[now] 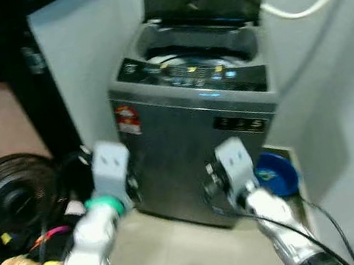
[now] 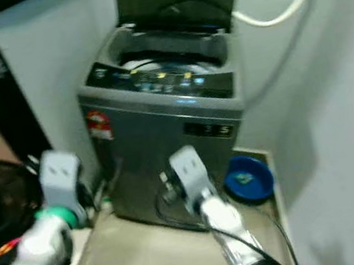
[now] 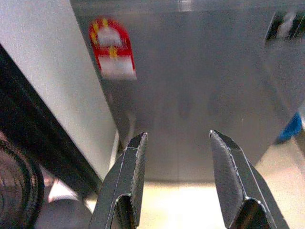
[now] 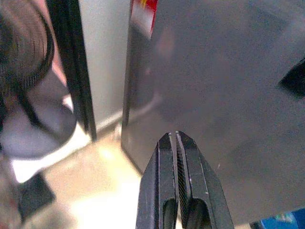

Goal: Clothes washing

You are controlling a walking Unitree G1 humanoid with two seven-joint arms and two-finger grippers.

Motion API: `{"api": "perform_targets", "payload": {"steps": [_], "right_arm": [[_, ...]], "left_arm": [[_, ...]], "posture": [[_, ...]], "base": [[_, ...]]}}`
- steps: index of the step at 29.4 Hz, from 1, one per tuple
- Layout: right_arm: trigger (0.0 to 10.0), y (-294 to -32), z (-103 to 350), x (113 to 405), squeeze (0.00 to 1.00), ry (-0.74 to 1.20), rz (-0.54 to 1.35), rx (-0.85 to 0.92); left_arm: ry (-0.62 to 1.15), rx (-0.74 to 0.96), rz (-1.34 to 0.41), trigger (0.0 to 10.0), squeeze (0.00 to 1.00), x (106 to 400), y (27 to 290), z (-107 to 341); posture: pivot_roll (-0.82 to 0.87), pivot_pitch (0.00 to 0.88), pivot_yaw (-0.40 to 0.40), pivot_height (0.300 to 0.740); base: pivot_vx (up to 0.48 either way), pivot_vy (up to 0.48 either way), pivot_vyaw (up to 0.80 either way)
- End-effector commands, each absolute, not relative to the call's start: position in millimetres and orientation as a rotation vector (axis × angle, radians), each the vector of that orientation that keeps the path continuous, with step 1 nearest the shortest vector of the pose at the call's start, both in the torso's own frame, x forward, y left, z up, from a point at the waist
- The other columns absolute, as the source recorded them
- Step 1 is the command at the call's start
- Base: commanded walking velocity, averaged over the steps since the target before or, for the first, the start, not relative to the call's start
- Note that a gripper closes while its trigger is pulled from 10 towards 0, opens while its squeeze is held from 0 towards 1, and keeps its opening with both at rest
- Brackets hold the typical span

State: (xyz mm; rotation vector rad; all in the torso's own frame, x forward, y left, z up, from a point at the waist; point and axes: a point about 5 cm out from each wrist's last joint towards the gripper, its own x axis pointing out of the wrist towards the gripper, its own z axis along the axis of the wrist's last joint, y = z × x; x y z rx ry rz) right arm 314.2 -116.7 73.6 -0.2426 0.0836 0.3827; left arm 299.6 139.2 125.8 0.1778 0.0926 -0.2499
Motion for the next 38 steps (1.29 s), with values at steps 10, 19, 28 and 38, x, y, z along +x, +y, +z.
{"api": "perform_targets", "payload": {"steps": [10,19,28,38], "right_arm": [[10.0,-150,-9,269,0.00,0.409,0.293,-0.309],[10.0,-160,-50,230,0.00,0.640,0.183,-0.196],[10.0,-162,-50,230,0.00,0.616,0.182,-0.226],[10.0,-158,-41,241,0.00,0.558,0.179,-0.227]], "left_arm": [[0.283,0.240,-0.282,10.0,0.00,280,136,61],[0.471,0.324,-0.237,10.0,0.00,255,157,3],[0.499,0.308,-0.215,10.0,0.00,248,166,-7],[0.456,0.298,-0.219,10.0,0.00,253,162,-6]], "posture": [[0.15,0.000,-0.037,0.740],[0.15,0.000,-0.044,0.740],[0.14,0.000,-0.046,0.740],[0.14,0.000,-0.047,0.740]], "base": [[0.000,0.000,0.78],[0.000,0.000,0.78],[0.000,0.000,0.77],[0.000,0.000,0.76]]}}
